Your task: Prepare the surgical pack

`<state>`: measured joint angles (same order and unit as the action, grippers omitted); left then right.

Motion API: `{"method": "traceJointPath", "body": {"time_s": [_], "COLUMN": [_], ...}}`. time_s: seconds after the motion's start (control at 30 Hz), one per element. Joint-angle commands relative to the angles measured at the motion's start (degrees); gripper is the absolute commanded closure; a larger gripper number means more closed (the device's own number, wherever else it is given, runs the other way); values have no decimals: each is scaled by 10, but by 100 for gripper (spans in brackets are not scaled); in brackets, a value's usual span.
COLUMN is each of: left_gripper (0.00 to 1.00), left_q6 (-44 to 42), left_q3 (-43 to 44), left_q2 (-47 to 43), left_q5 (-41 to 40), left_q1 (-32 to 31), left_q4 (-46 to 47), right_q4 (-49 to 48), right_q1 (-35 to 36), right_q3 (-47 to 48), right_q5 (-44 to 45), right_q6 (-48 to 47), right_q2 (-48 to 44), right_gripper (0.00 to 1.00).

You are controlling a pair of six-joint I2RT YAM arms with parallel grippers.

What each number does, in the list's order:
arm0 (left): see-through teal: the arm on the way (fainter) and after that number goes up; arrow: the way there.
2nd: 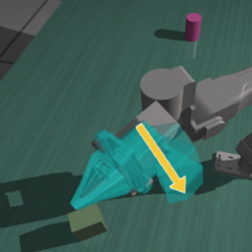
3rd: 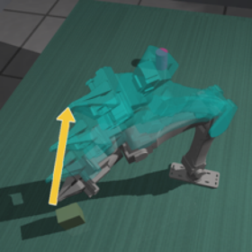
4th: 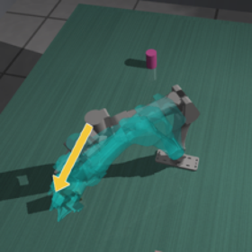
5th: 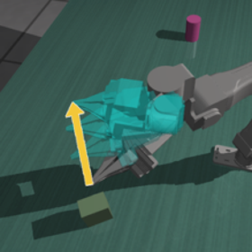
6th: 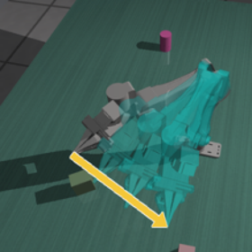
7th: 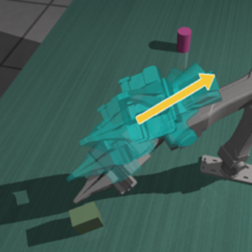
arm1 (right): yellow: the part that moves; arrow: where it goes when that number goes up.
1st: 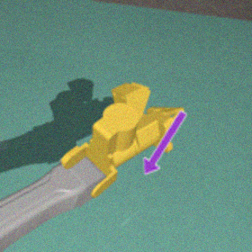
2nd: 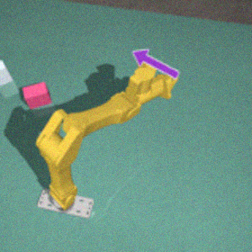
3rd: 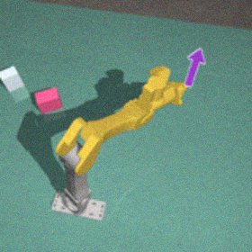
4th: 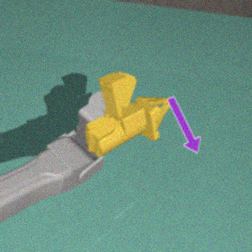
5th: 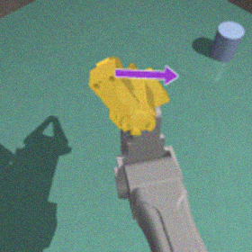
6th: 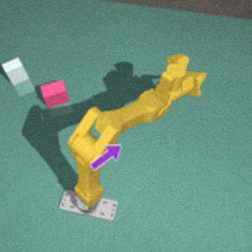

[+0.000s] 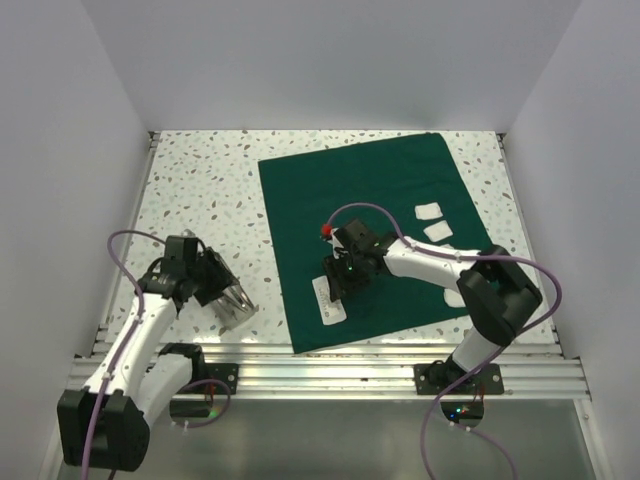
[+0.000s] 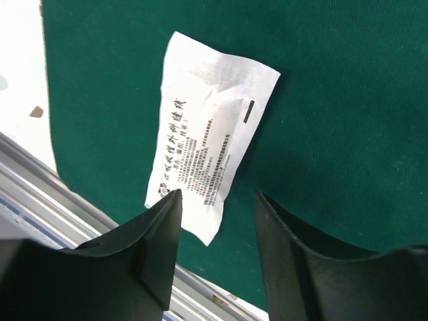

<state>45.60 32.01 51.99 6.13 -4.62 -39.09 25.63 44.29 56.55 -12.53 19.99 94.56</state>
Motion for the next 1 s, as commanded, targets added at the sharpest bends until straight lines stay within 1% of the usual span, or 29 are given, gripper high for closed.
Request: {"method": "traceJointPath", "body": {"time_s": [0.0,0.1,0.2,0.27,0.3,0.37,0.4,0.47,0.5,0.63,0.67,0.7,0.73,0.77,0.8,0.87,0.9,0.97], "left_gripper": [43,43,43,43,43,44,44,44,43,32,31,30,29,28,28,27,27,27], "left_q6": [-23,-40,-48,-49,-48,-49,-49,-49,-49,-26,-19,3,14,25,44,61,77,92], "left_q3": [22,27,25,22,18,16,14,13,10,2,-2,-12,-17,-22,-33,-47,-61,-75], "left_q2": [-39,-54,-52,-51,-51,-51,-51,-54,-56,-59,-59,-58,-53,-48,-44,-27,-23,-14], "left_q5": [50,86,114,120,122,127,135,152,174,202,207,206,202,198,192,194,197,198], "left_q1": [3,3,3,3,2,2,2,1,-1,-35,-63,-79,-96,-127,-139,-160,-164,-172], "left_q4": [0,13,24,30,36,38,42,53,73,131,149,187,208,228,264,301,337,375], "right_q4": [-16,-28,-32,-35,-34,-25,-23,-11,-6,16,20,21,21,19,20,16,14,10], "right_q1": [-1,-2,-1,-2,-1,-2,-1,-1,-1,-2,-3,-2,-2,-2,-2,-3,-4,-4], "right_q3": [16,13,15,15,16,22,22,26,33,52,58,60,62,66,70,75,76,81], "right_q5": [1,-6,-6,-6,-4,2,6,17,19,3,-9,-15,-23,-39,-49,-70,-87,-100], "right_q6": [-8,-9,-7,-5,-5,-5,-5,-6,-6,-10,-10,-9,-8,-8,-7,-1,1,8], "right_q2": [19,35,47,51,54,52,45,34,27,-16,-24,-32,-37,-48,-53,-65,-69,-77], "right_gripper": [51,56,69,71,77,85,91,96,100,100,100,100,100,100,100,100,100,100]}}
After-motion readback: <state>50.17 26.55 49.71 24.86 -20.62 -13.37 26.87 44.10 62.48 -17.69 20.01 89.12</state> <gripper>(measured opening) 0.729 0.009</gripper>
